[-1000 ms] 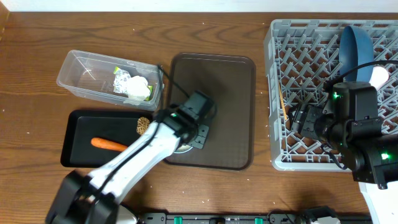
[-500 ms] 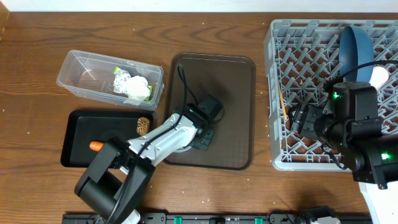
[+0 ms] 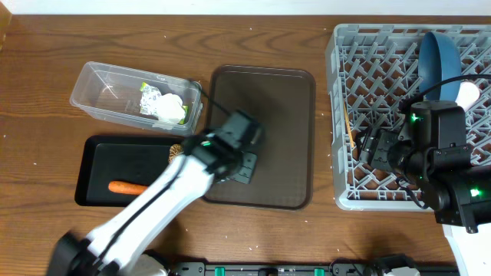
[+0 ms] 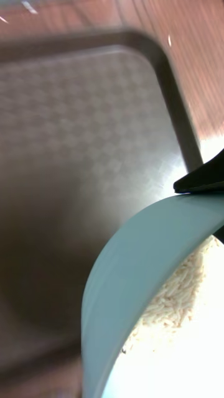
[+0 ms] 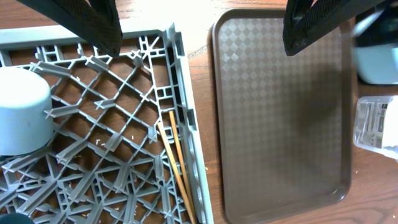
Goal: Sort waste into correct bins and load items into the dishwasher rack
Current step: 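Grasp the rim of the light blue rice bowl with the left gripper, then tip the light blue bowl over the black tray to pour out rice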
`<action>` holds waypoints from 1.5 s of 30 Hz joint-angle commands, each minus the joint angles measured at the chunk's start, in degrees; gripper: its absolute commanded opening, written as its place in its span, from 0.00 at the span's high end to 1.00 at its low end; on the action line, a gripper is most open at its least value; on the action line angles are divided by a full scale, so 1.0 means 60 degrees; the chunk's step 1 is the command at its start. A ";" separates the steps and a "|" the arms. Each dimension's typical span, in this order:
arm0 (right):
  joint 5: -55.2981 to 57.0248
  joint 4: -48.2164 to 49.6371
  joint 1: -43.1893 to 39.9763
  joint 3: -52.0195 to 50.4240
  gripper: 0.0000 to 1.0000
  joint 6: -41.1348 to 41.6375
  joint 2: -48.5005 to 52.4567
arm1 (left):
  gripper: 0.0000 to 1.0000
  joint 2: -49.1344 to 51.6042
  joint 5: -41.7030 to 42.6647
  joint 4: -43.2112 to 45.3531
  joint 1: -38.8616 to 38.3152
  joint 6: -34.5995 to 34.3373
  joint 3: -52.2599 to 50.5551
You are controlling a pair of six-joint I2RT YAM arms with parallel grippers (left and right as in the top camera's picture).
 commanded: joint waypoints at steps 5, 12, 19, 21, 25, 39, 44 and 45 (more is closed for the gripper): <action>0.0029 -0.0011 -0.0087 0.0044 0.24 -0.0062 0.0007 | 0.94 -0.2044 0.0801 -0.1060 0.2645 -0.0878 0.0106; 0.0029 -0.0011 -0.0087 0.0044 0.24 -0.0062 0.0007 | 0.94 -0.2535 0.4415 -0.0648 0.5967 0.0251 -0.0681; 0.0033 -0.0080 -0.0091 0.0044 0.24 -0.0066 0.0007 | 0.94 -0.2524 0.8998 0.0994 0.9566 0.1206 -0.2707; 0.0033 -0.0069 -0.0091 0.0044 0.24 -0.0066 0.0007 | 0.94 -0.2510 1.0167 0.1687 1.0404 0.1566 -0.3231; 0.0029 -0.0058 -0.0091 0.0044 0.24 -0.0066 0.0007 | 0.94 -0.2357 1.3078 0.3016 1.1632 0.2466 -0.4171; 0.0029 -0.0117 -0.0087 0.0044 0.24 -0.0066 0.0007 | 0.94 -0.1872 1.4029 0.3727 1.3067 0.3570 -0.5023; 0.0029 -0.0109 -0.0087 0.0044 0.24 -0.0066 0.0007 | 0.94 -0.1840 1.4029 0.3723 1.3067 0.3814 -0.5023; 0.0029 -0.0109 -0.0087 0.0044 0.24 -0.0066 0.0007 | 0.94 -0.1840 1.4025 0.3723 1.3063 0.3836 -0.5023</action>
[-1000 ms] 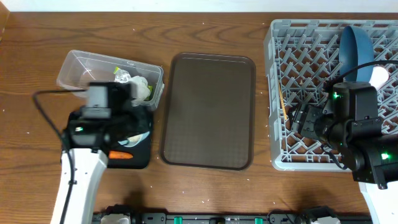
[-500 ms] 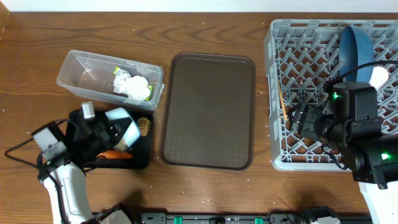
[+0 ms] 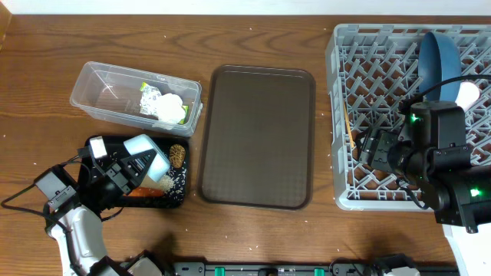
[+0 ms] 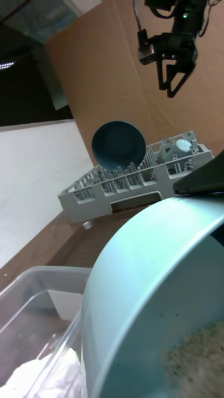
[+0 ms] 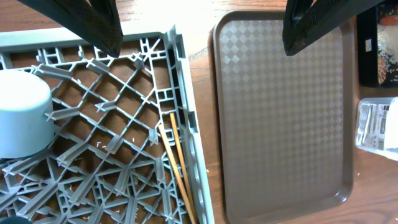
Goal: Sort waste into correct bins and load items into the dishwasher rack
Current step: 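Tip the light blue bowl over the black tray to pour out rice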
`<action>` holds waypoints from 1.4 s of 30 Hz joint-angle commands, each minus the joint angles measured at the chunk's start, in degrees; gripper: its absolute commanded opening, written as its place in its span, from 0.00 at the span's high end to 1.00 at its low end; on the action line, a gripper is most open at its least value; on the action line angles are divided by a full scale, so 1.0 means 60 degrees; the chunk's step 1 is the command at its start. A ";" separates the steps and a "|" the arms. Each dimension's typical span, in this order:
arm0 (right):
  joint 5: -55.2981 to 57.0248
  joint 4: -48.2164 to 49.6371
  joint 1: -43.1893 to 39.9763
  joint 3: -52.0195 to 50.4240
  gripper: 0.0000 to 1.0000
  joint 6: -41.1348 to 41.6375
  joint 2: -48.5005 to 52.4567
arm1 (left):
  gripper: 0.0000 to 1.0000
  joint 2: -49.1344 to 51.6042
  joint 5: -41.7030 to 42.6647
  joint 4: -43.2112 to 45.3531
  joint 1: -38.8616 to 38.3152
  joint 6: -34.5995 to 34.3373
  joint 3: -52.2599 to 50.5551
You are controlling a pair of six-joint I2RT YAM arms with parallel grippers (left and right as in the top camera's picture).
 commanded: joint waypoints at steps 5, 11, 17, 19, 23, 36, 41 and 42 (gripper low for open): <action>0.0029 -0.0033 -0.0087 0.0044 0.24 -0.0066 0.0007 | 0.94 0.0062 -0.0084 0.0033 0.0044 0.1147 -0.0033; 0.0029 -0.0018 -0.0087 0.0044 0.24 -0.0062 0.0007 | 0.94 0.0149 -0.0623 0.0025 -0.0055 0.1086 -0.0095; 0.0029 0.0015 -0.0087 0.0044 0.24 -0.0062 0.0007 | 0.94 0.0186 -0.0164 -0.0007 -0.0098 0.1202 -0.0164; 0.0029 0.0011 -0.0091 0.0044 0.24 -0.0066 0.0007 | 0.94 0.0186 -0.0382 -0.0004 -0.0153 0.1749 -0.0182; 0.0029 0.0004 -0.0087 0.0044 0.24 -0.0066 0.0007 | 0.94 0.0233 0.0157 0.0036 -0.0135 0.1053 -0.0182; 0.0029 0.0076 -0.0087 0.0044 0.24 -0.0066 0.0007 | 0.94 0.0295 -0.0120 0.0073 -0.0262 0.1443 -0.0244; 0.0029 0.0084 -0.0091 0.0044 0.24 -0.0066 0.0007 | 0.93 0.0313 -0.1067 0.0051 -0.0375 0.0590 -0.0288; 0.0029 0.0080 -0.0091 0.0044 0.24 -0.0066 0.0007 | 0.94 0.0313 -0.1002 0.0055 -0.0397 0.1035 -0.0299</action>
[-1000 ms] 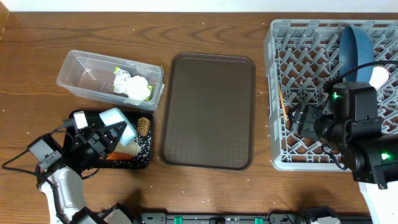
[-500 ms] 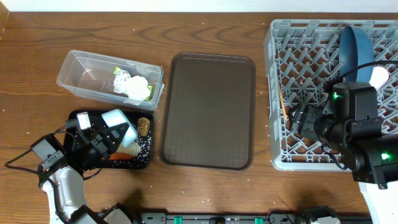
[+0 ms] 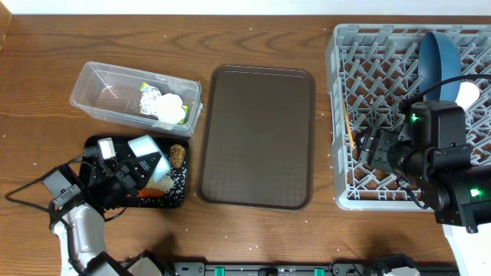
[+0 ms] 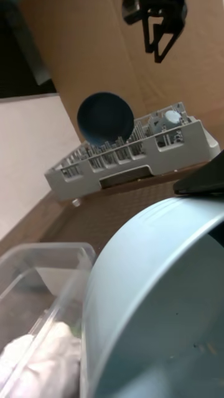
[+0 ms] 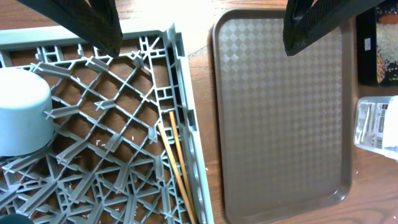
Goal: Sort waste into correct bins and load items into the dishwasher rack
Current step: 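Tip the light blue bowl over the black tray to pour out rice, then carry the light blue bowl with the left gripper over the rack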
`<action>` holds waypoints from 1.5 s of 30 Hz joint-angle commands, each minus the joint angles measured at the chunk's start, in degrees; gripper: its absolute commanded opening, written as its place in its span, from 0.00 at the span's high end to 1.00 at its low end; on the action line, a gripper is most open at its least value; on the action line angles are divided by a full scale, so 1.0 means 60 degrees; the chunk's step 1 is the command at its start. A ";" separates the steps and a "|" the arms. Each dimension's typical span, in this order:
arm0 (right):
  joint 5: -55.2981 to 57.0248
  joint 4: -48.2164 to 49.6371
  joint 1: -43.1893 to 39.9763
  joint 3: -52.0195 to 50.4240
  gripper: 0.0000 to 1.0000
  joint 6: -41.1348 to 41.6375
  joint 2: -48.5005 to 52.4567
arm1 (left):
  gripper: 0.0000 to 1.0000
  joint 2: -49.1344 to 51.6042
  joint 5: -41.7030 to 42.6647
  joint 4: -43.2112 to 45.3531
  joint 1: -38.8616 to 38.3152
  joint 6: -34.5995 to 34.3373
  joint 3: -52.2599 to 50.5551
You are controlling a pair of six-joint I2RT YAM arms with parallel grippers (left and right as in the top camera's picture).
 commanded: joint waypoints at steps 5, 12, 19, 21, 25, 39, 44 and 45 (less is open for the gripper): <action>0.0029 0.0011 -0.0087 0.0044 0.24 -0.0066 0.0007 | 0.94 0.0106 0.1147 0.0565 -0.0055 -0.0208 -0.0117; 0.0025 0.0051 -0.0087 0.0044 0.24 -0.0066 0.0007 | 0.94 0.0149 0.0222 0.0809 -0.0146 -0.0772 -0.0160; 0.0036 0.0098 -0.0091 0.0044 0.24 -0.0073 -0.0004 | 0.94 0.0084 0.1180 0.1016 -0.0590 -0.1592 -0.0047; 0.0040 0.0215 -0.0106 0.0047 0.24 -0.0073 -0.0022 | 0.94 -0.0033 0.1180 0.1260 -0.1013 -0.1923 0.0095; 0.0328 0.0616 -0.0266 0.0069 0.24 -0.0102 -0.0208 | 0.94 -0.0350 0.0171 0.3931 -0.3177 -0.4411 0.0452; 0.0233 0.0433 -0.2998 0.0229 0.21 -0.0051 -0.0896 | 0.94 0.1126 -0.5406 1.1081 -1.0058 -0.8819 0.1330; -0.0025 0.0437 -0.3286 0.0226 0.21 0.0200 -0.0885 | 0.94 0.3297 -0.5606 1.2477 -1.1777 -0.9016 0.2885; -0.0051 0.0433 -0.3286 0.0226 0.21 0.0259 -0.0885 | 0.94 0.3825 -0.5584 1.2480 -1.2029 -0.9140 0.3366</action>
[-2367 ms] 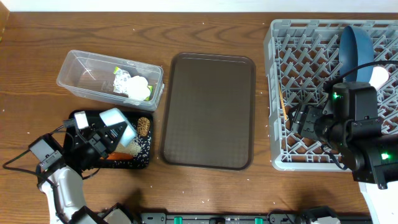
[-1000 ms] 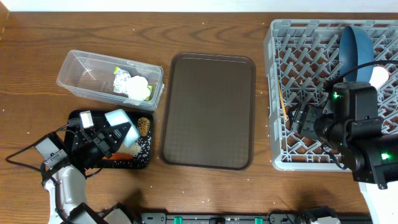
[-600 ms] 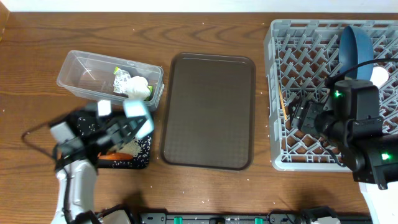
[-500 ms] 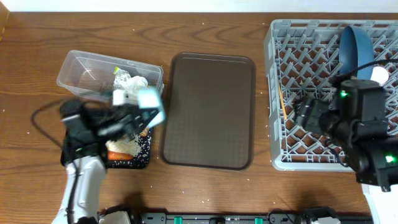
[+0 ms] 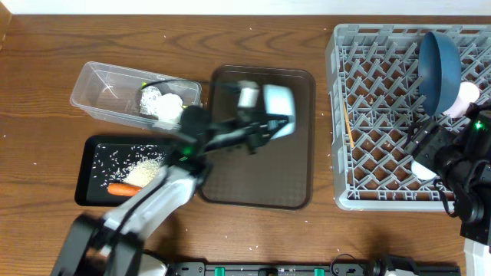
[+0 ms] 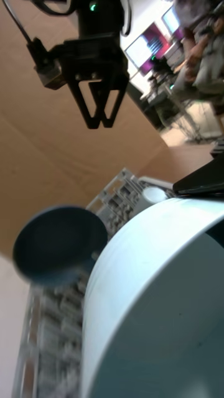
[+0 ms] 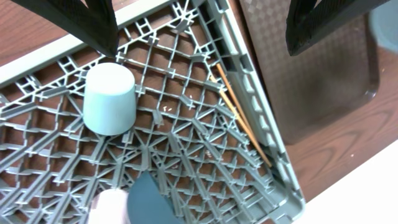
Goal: Sort waste into correct bins and load items into the dishwasher rack
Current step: 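Carry the light blue bowl with the left gripper over the rack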
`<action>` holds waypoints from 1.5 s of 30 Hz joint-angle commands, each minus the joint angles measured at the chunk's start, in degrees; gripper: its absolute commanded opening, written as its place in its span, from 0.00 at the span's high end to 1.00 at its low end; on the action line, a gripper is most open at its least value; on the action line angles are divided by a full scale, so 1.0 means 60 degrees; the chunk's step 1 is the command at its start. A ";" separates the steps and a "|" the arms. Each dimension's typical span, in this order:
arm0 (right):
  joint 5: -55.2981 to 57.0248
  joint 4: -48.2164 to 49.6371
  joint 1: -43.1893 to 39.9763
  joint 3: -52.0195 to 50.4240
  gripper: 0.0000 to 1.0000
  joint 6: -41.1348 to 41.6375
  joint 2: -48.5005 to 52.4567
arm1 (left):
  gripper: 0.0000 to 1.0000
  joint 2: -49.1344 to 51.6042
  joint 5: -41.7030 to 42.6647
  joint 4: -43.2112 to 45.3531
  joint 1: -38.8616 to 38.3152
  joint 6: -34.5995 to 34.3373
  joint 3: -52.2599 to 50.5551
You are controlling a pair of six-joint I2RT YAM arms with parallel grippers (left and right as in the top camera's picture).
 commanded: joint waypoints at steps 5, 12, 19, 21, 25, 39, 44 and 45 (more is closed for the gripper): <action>-0.0251 -0.0200 -0.0135 0.0215 0.20 0.0219 -0.0044 | 0.94 0.3869 0.0157 0.0437 -0.1843 -0.0798 0.4222; -0.0244 -0.0579 -0.0135 0.0215 0.20 0.0211 -0.0033 | 0.92 0.5781 0.0058 0.0437 -0.2517 -0.1319 0.6291; -0.0248 -0.0674 -0.0135 0.0215 0.20 0.0211 -0.0029 | 0.84 0.6681 -0.0361 0.0441 -0.2634 -0.1923 0.6637; -0.0248 -0.0732 -0.0135 0.0215 0.20 0.0215 -0.0029 | 0.76 0.6790 -0.0510 0.0448 -0.2565 -0.2138 0.6637; -0.0248 -0.0841 -0.0135 0.0215 0.20 0.0211 -0.0029 | 0.69 0.6805 -0.0525 0.0441 -0.2408 -0.2222 0.6637; -0.0248 -0.1082 -0.0135 0.0215 0.20 0.0022 -0.0029 | 0.02 0.6798 -0.0255 0.0448 -0.1366 -0.2911 0.6637; -0.0248 -0.1078 -0.0135 0.0215 0.20 -0.0124 -0.0029 | 0.02 0.6757 0.0200 0.0645 -0.0627 -0.3504 0.6641; -0.0248 -0.1078 -0.0135 0.0215 0.20 -0.0153 -0.0029 | 0.02 0.6728 0.0382 0.0783 -0.0488 -0.3504 0.6637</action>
